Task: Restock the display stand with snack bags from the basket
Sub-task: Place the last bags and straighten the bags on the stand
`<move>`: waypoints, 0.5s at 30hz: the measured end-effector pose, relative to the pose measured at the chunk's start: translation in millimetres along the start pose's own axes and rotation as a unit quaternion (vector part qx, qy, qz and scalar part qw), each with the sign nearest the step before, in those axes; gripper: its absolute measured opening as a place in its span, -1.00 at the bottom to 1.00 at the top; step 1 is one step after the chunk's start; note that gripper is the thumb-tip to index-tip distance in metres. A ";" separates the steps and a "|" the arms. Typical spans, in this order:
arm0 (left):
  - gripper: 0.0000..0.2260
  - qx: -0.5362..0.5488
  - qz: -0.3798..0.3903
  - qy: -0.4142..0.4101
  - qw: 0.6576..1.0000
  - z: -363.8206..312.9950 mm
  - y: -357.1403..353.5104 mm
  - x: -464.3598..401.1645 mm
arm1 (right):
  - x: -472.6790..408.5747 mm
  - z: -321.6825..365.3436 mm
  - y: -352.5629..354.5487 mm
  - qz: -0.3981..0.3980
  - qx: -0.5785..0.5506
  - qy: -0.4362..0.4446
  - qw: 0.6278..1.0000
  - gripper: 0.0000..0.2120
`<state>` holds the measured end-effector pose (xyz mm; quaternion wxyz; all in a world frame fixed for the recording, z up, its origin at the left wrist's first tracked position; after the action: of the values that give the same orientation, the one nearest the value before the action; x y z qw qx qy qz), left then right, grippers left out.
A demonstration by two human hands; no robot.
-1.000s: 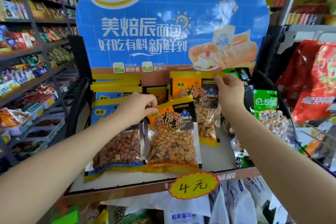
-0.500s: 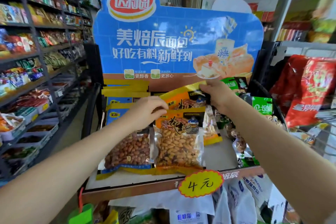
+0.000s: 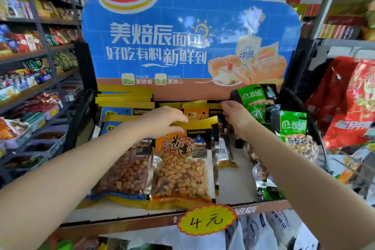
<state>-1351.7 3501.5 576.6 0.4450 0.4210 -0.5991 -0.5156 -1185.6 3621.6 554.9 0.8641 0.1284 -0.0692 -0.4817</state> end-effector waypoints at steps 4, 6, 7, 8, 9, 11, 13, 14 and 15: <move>-0.84 -0.013 -0.005 -0.046 0.999 -7.5 -7.7 10.2 | -21.7 -18.0 -4.2 -0.042 0.164 -0.086 0.982 -0.61; -0.86 -0.005 -0.023 -0.048 0.999 -9.3 -7.9 13.8 | -25.4 -28.9 -14.1 -0.022 0.103 -0.120 0.987 -0.73; -0.86 -0.001 -0.029 -0.048 0.998 -10.3 -7.8 15.9 | -27.4 -34.3 -17.4 -0.023 0.077 -0.121 0.989 -0.71; -0.85 0.003 -0.036 -0.048 0.998 -10.3 -7.8 17.3 | -29.6 -38.8 -17.6 -0.036 0.056 -0.122 0.990 -0.65; -0.85 0.004 -0.042 -0.047 0.998 -10.0 -8.3 19.0 | -29.0 -39.5 -16.4 -0.053 0.039 -0.117 0.991 -0.62; -0.84 0.010 -0.051 -0.044 0.998 -8.2 -9.5 23.6 | -21.7 -26.9 -13.7 -0.068 0.022 -0.071 0.995 -0.78; -0.84 0.023 -0.070 -0.048 0.996 -4.7 -9.2 29.2 | -11.7 -2.2 -6.9 -0.063 0.059 -0.003 0.996 -0.90; -0.84 0.026 -0.081 -0.053 0.995 -3.1 -8.9 31.4 | -5.3 13.8 -1.8 -0.071 0.102 0.044 0.991 -0.90; -0.84 0.024 -0.086 -0.060 0.994 -2.7 -8.9 33.3 | 4.5 32.0 3.4 -0.088 0.155 0.091 0.980 -0.90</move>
<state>-1357.0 3467.8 571.3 0.3522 0.4495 -0.5985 -0.5620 -1188.3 3614.5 586.6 0.7904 0.3096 -0.0524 -0.5260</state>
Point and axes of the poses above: each hand's wrist, its own x-axis away from the middle knuckle, its own y-axis out of the back of the hand, z = x × y, the point moved 4 cm from there along -x, towards the middle knuckle, and after that the axes turned 13 degrees about z, right-handed, at the moved point
